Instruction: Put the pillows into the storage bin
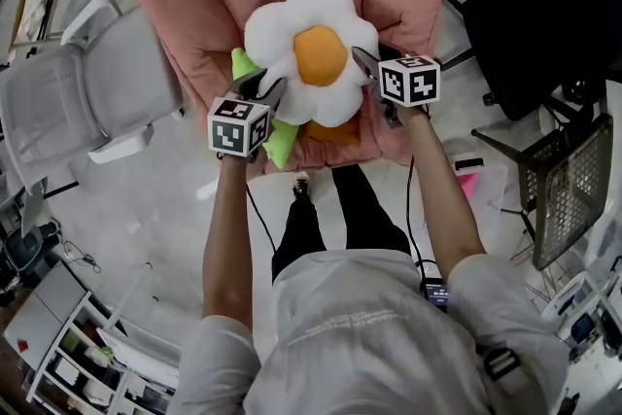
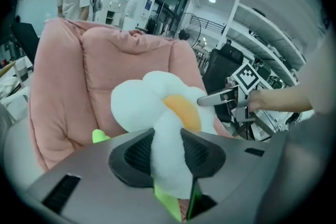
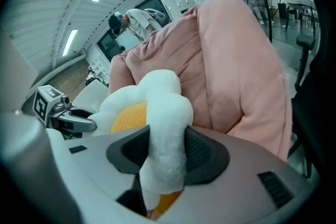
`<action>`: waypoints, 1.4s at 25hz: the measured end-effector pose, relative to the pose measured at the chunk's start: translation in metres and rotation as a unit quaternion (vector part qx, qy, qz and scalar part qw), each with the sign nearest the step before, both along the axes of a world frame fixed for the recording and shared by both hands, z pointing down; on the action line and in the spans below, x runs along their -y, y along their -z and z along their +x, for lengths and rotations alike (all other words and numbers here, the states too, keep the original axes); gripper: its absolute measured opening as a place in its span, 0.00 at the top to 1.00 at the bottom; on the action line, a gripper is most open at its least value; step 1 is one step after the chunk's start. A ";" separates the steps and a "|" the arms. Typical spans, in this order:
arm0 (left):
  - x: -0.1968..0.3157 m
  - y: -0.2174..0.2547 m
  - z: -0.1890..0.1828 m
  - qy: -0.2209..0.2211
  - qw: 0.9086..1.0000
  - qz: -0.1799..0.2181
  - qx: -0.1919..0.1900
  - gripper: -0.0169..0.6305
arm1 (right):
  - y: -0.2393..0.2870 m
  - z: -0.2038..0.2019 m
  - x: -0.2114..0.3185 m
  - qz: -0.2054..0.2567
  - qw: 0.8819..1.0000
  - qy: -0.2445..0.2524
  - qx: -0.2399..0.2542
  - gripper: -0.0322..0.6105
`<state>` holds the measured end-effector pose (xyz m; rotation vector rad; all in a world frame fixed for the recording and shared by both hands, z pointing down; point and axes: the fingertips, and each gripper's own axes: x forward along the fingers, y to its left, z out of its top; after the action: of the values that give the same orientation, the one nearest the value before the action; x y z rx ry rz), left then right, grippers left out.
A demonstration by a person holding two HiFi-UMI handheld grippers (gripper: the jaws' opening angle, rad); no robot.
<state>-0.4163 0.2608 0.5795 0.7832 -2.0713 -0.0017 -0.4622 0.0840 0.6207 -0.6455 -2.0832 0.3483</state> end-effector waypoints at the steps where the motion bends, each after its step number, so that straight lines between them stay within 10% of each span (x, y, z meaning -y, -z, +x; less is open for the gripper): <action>1: 0.000 0.011 0.006 0.000 1.000 0.009 0.010 0.74 | 0.011 0.008 0.000 -0.001 1.000 -0.007 0.006 0.65; 13: -0.013 0.139 0.055 -0.059 0.986 0.066 0.144 0.74 | 0.157 0.083 -0.007 0.017 0.988 -0.072 0.137 0.65; 23: 0.016 0.201 0.116 -0.163 0.967 0.102 0.170 0.74 | 0.227 0.187 0.022 0.055 0.968 -0.169 0.178 0.65; 35: 0.278 0.172 0.271 -0.399 0.900 0.133 0.118 0.74 | 0.189 0.422 0.250 0.078 0.900 -0.408 0.130 0.65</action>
<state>-0.1454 -0.0171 0.4075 1.8341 -1.8389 0.2822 -0.0397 -0.1658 0.4321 0.3398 -2.5334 0.5717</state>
